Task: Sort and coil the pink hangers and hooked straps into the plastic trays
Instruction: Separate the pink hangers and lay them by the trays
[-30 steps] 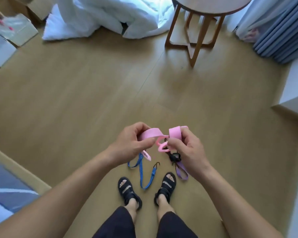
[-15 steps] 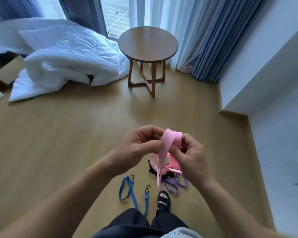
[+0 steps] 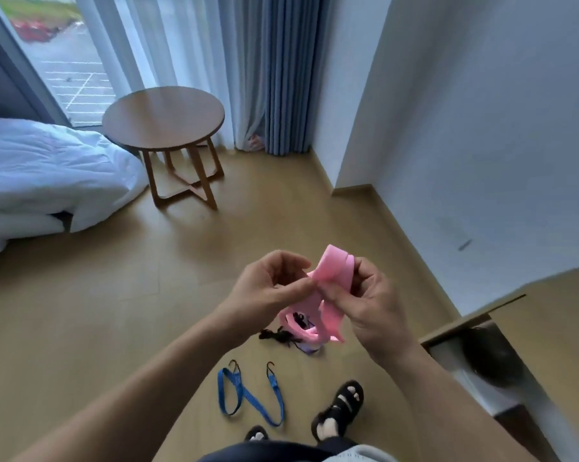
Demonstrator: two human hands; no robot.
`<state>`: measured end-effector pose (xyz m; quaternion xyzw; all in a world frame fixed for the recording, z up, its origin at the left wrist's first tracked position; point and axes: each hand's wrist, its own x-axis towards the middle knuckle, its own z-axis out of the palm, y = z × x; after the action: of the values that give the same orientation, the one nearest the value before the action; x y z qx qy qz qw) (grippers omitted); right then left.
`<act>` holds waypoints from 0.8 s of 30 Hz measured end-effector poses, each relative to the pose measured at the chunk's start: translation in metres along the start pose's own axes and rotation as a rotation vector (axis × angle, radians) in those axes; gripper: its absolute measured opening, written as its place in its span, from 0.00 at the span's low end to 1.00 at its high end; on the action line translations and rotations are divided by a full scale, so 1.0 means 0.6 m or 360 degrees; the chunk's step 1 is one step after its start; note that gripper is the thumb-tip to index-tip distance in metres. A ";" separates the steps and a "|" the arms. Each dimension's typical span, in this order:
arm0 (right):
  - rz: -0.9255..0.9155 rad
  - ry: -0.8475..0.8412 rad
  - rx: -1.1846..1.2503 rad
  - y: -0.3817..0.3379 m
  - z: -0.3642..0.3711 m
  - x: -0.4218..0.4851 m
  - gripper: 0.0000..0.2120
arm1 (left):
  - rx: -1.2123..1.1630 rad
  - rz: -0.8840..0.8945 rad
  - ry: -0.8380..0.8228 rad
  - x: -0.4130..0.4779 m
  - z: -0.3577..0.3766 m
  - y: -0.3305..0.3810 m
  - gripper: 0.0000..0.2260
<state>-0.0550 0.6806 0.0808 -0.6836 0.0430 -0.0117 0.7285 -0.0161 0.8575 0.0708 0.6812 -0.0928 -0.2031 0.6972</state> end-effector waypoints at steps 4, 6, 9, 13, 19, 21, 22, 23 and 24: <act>-0.0057 0.0145 -0.0034 -0.025 -0.050 -0.035 0.10 | 0.0355 -0.0003 -0.0460 -0.007 0.058 -0.005 0.15; -0.0046 0.0136 -0.0071 -0.038 -0.081 -0.058 0.10 | 0.0483 0.0082 -0.0449 -0.010 0.094 -0.002 0.11; -0.0050 0.0181 -0.0276 -0.053 -0.148 -0.098 0.09 | 0.0500 0.0162 -0.0367 -0.007 0.144 0.010 0.07; 0.0005 0.0294 -0.0654 -0.059 -0.246 -0.166 0.09 | 0.0662 0.0322 -0.0107 0.009 0.225 0.017 0.05; -0.0056 0.0384 -0.1084 -0.085 -0.391 -0.276 0.11 | 0.0666 0.0410 -0.0311 0.004 0.422 0.007 0.07; -0.0100 0.0428 -0.1132 -0.096 -0.437 -0.312 0.14 | 0.0649 0.0437 -0.0411 -0.006 0.485 0.005 0.08; -0.0115 0.0436 -0.1084 -0.100 -0.458 -0.331 0.13 | 0.0631 0.0444 -0.0473 -0.013 0.516 0.003 0.09; -0.0126 0.0435 -0.0989 -0.105 -0.477 -0.348 0.12 | 0.0602 0.0436 -0.0542 -0.021 0.547 0.001 0.09; -0.0131 0.0429 -0.0873 -0.110 -0.496 -0.364 0.13 | 0.0555 0.0404 -0.0621 -0.029 0.578 -0.002 0.09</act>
<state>-0.2933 0.3971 0.1384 -0.8483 0.1131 -0.1197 0.5033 -0.1726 0.5483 0.0913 0.7218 -0.3433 -0.2222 0.5583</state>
